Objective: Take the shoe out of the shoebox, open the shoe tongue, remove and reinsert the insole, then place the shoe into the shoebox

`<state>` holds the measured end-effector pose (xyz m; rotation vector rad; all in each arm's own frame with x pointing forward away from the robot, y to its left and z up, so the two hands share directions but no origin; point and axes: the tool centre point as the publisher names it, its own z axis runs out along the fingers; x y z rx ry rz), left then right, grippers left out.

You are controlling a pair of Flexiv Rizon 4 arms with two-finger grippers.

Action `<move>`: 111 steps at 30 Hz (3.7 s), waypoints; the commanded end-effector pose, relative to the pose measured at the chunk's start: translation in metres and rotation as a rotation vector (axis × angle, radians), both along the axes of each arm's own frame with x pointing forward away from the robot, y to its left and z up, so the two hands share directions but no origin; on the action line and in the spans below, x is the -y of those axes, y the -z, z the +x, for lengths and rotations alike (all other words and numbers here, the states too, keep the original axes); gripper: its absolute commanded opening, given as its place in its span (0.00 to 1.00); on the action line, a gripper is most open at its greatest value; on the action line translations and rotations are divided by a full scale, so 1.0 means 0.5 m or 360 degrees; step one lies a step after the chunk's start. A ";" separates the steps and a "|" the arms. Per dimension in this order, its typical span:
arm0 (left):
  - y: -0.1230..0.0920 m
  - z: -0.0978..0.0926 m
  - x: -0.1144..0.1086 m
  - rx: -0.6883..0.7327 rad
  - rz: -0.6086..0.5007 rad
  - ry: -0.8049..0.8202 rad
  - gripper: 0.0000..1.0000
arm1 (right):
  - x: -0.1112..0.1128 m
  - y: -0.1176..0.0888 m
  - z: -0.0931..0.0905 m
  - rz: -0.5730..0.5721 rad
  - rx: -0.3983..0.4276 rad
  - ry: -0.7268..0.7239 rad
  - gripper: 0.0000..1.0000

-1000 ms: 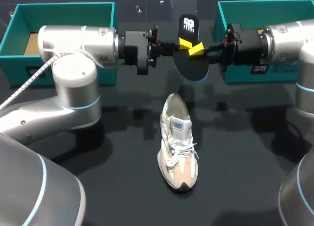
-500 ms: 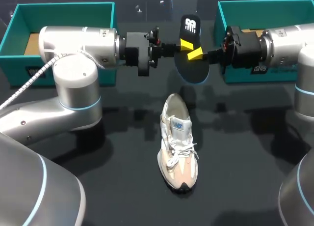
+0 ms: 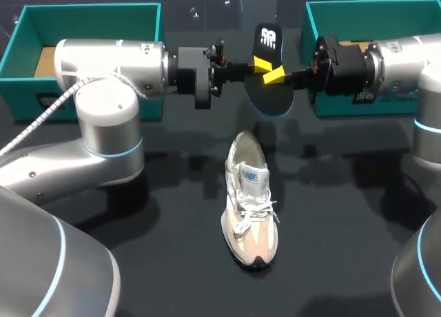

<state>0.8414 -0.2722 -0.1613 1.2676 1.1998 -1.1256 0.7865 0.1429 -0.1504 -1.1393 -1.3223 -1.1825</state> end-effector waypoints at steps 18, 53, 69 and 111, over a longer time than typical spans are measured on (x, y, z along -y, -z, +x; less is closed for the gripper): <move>0.000 -0.005 0.003 0.0012 -0.0031 -0.0022 0.00 | -0.002 0.010 -0.004 -0.0013 -0.0099 0.0099 0.00; 0.014 -0.018 -0.130 -0.0587 0.0297 -0.0097 1.00 | 0.040 0.041 0.037 -0.0015 0.0097 0.0129 0.00; 0.025 -0.060 -0.213 -0.1374 0.0611 -0.0463 1.00 | 0.021 0.040 0.050 -0.0117 0.0469 0.0147 0.00; 0.200 -0.139 -0.264 -0.1897 0.1285 -0.1312 1.00 | -0.019 0.117 0.050 0.0023 0.0958 0.0249 0.00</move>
